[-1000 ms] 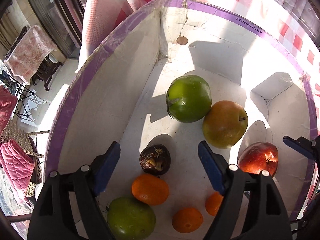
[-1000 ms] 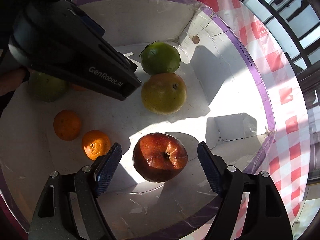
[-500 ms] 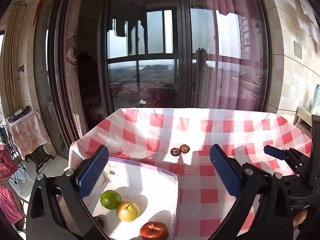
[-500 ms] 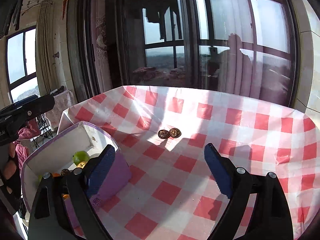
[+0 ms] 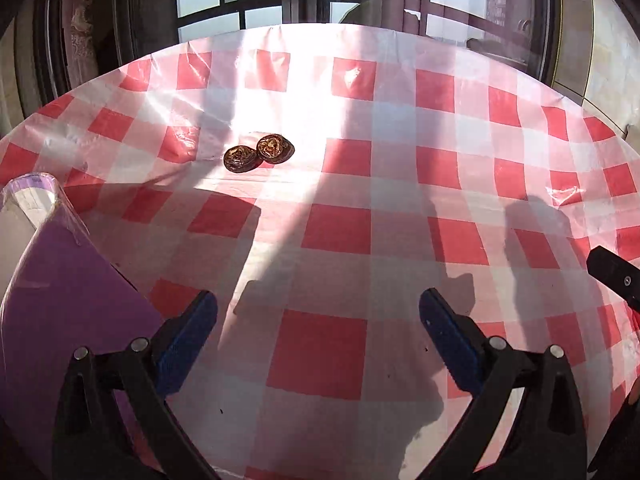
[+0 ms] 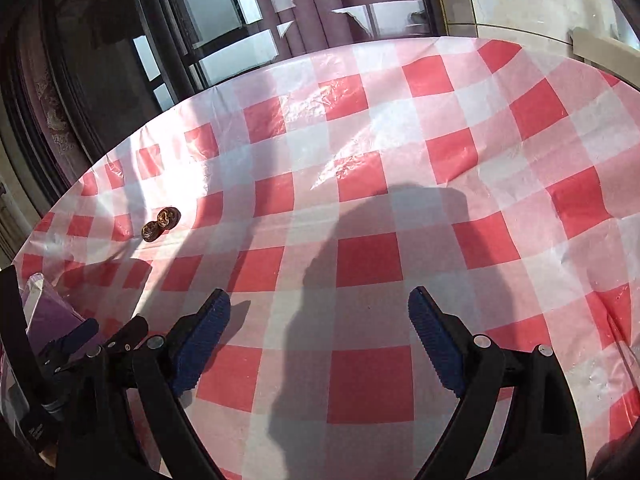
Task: Organize fruits
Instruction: 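Move both open grippers back toward the two remaining dates, then grasp a brown date with the right gripper and lift it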
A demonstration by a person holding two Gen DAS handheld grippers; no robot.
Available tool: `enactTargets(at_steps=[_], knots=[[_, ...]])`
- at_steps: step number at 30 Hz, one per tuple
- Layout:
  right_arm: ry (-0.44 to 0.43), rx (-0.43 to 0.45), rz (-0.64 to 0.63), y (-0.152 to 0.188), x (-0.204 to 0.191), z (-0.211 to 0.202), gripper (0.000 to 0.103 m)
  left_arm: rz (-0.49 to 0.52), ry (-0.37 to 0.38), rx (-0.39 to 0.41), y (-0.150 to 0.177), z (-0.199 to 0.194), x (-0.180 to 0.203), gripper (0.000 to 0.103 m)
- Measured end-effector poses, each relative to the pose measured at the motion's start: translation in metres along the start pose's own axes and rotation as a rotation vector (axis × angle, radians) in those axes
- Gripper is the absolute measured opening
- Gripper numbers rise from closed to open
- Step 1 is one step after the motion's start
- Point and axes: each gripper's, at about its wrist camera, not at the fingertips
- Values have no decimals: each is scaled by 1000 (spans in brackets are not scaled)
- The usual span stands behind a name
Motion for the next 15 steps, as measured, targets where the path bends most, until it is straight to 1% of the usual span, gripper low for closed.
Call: enactTargets(at_steps=[3, 5, 6, 7, 9, 13, 15], knots=[[-11, -13, -5, -11, -6, 19, 87, -34, 15, -47, -7, 21, -11, 101], [-8, -21, -28, -20, -14, 31, 87, -70, 54, -92, -10, 29, -21, 101], [-9, -26, -48, -25, -21, 39, 87, -85, 71, -90, -11, 30, -26, 101], [-8, -29, -69, -30, -27, 45, 87, -96, 69, -86, -11, 31, -30, 101], [-3, -35, -118, -40, -43, 58, 87, -83, 81, -97, -11, 33, -29, 101], [-29, -32, -291, -68, -78, 82, 87, -42, 78, -106, -7, 35, -22, 101], [-34, -41, -393, -84, -98, 94, 87, -56, 70, -115, -7, 37, -23, 101]])
Point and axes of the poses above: each gripper's, at about its wrist camera, not at the fingertips, and z roughly the way its jaws point, x to its right, y to its underside, and after that the axes turned 14 degrees about -x, right-handed
